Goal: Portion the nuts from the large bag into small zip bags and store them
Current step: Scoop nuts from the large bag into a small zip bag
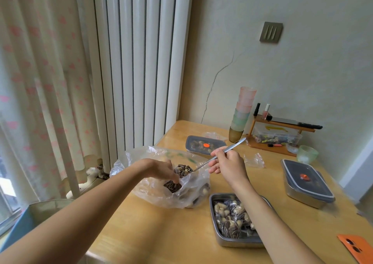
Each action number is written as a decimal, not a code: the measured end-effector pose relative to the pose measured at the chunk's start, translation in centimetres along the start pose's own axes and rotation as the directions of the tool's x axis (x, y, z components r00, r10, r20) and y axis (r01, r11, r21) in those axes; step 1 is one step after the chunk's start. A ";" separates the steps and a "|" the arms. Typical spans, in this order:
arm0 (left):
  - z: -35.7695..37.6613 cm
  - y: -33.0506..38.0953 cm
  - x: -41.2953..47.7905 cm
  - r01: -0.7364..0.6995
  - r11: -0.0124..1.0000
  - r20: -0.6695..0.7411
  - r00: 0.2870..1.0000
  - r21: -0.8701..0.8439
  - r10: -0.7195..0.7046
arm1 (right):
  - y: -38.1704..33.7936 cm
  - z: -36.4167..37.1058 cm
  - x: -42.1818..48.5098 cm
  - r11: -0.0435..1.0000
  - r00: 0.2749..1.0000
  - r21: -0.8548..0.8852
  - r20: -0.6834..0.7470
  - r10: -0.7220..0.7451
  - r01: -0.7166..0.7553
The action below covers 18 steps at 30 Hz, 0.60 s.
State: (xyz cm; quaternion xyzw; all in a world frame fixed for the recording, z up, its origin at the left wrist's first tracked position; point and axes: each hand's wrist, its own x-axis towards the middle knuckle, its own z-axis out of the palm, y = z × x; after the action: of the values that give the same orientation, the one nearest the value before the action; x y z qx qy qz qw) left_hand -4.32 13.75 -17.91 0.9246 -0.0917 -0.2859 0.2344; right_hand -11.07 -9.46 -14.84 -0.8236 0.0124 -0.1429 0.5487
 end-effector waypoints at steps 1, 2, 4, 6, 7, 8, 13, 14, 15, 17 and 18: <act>0.1 -0.1 0.2 -0.030 0.999 -0.014 0.999 0.014 0.030 | 0.0 0.0 0.0 1.000 1.000 -0.002 0.000 -0.001 0.001; 0.2 -0.3 0.4 -0.065 0.998 -0.028 0.997 0.025 0.066 | 0.0 0.0 0.0 1.000 1.000 -0.004 -0.001 -0.002 0.002; 0.3 -0.2 0.5 -0.128 0.989 -0.072 0.988 0.081 0.133 | 0.1 0.0 0.1 1.000 1.000 0.000 -0.002 -0.002 0.002; 0.3 0.4 0.0 -0.133 0.974 -0.143 0.976 0.186 0.161 | 0.1 0.0 0.2 1.000 1.000 0.007 -0.007 -0.002 0.002; 0.3 0.8 -0.2 -0.126 0.963 -0.164 0.972 0.237 0.167 | 0.0 -0.1 0.2 1.000 1.000 0.009 -0.009 -0.008 0.008; 0.3 1.1 -0.4 -0.114 0.954 -0.175 0.970 0.276 0.166 | -0.1 -0.1 0.2 1.000 1.000 0.006 -0.011 -0.017 0.017; 0.2 1.7 -0.4 -0.110 0.953 -0.276 0.942 0.281 0.190 | -1.3 0.0 0.2 0.985 0.990 -0.101 -0.013 -0.143 0.141; 0.3 1.7 -0.5 -0.115 0.959 -0.297 0.935 0.261 0.193 | -1.7 0.0 0.1 0.975 0.983 -0.132 -0.004 -0.183 0.181; 0.4 1.7 -0.5 -0.120 0.964 -0.318 0.928 0.238 0.194 | -2.1 0.1 0.0 0.960 0.974 -0.168 0.011 -0.224 0.223; 0.8 1.8 -0.5 -0.120 0.976 -0.349 0.920 0.179 0.177 | -2.8 0.2 -0.5 0.913 0.949 -0.262 0.059 -0.309 0.313; 1.1 1.8 -0.5 -0.119 0.981 -0.362 0.917 0.153 0.168 | -3.2 0.3 -0.7 0.881 0.932 -0.304 0.096 -0.349 0.361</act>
State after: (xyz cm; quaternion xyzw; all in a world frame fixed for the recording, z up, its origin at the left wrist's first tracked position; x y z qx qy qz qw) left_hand -5.47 11.89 -17.56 0.9659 -0.1312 -0.0805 0.2084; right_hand -12.09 -7.82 -12.19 -0.8918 -0.1264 -0.2213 0.3739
